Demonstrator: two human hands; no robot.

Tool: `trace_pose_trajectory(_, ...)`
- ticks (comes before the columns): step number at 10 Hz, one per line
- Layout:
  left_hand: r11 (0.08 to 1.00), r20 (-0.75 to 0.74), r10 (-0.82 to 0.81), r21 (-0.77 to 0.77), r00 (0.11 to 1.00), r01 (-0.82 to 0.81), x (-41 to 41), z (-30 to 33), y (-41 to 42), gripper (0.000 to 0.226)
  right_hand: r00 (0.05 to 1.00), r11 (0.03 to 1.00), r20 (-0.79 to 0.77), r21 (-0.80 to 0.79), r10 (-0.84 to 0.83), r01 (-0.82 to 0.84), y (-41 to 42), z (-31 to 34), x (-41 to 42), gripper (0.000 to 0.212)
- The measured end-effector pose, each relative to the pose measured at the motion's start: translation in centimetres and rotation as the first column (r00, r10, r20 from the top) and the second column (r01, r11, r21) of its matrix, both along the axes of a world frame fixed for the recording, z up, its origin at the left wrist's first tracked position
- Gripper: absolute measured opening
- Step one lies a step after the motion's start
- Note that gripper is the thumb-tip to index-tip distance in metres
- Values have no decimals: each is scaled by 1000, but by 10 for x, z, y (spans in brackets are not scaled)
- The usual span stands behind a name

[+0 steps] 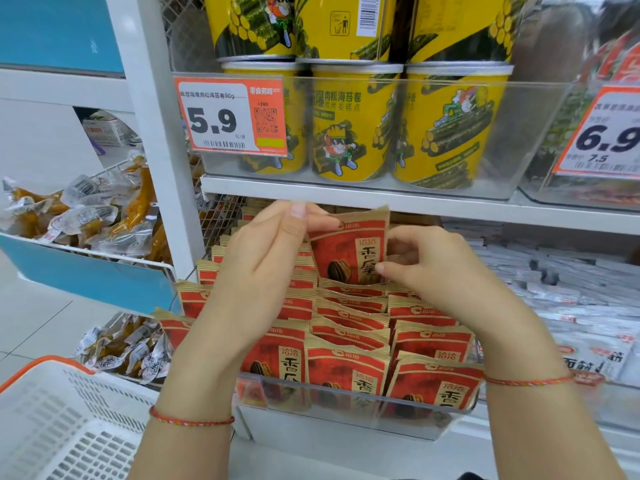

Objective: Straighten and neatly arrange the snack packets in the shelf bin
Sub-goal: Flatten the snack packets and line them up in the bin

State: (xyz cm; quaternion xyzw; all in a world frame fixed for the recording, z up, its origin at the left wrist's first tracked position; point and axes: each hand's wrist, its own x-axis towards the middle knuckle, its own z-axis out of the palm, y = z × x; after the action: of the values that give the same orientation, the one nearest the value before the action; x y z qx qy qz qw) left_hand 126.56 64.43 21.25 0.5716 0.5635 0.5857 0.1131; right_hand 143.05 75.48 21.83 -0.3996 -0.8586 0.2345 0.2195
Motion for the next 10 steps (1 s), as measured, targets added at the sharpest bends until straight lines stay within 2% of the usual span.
trace_pose_trajectory(1, 996, 113, 57, 60, 992, -64, -8, 2, -6, 41, 998, 997, -23, 41, -59, 60, 0, 1, 1, 35)
trace_pose_trajectory(2, 996, 179, 56, 56, 982, -67, -16, 6, -11, 38, 992, 990, 33, 80, -121, 119, 1, 0, 5, 34)
trace_pose_trajectory(4, 995, 178, 46, 83, 983, -62, -12, 10, -18, 38, 970, 997, 234, 47, -70, 60, 5, -10, -6, 41)
trace_pose_trajectory(6, 992, 158, 52, 105, 986, -69, -17, 20, -29, 37, 889, 998, 453, -5, -59, 69, 13, -9, -14, 49)
trace_pose_trajectory(7, 991, 159, 29, 124, 987, -49, -16, 24, -33, 36, 869, 997, 490, 9, -68, 73, 13, -10, -15, 49)
trace_pose_trajectory(8, 989, 160, -17, 149, 987, -7, -13, 29, -35, 38, 909, 999, 415, -8, -40, 48, 6, -7, -11, 48)
trace_pose_trajectory(9, 985, 220, -54, 173, 974, 15, -17, 31, -40, 37, 977, 996, 212, -87, 34, -16, -3, 4, 1, 53)
trace_pose_trajectory(10, 978, 277, -37, 206, 960, -21, -28, 29, -43, 42, 996, 996, 20, 34, -85, 84, -15, 15, 5, 57)
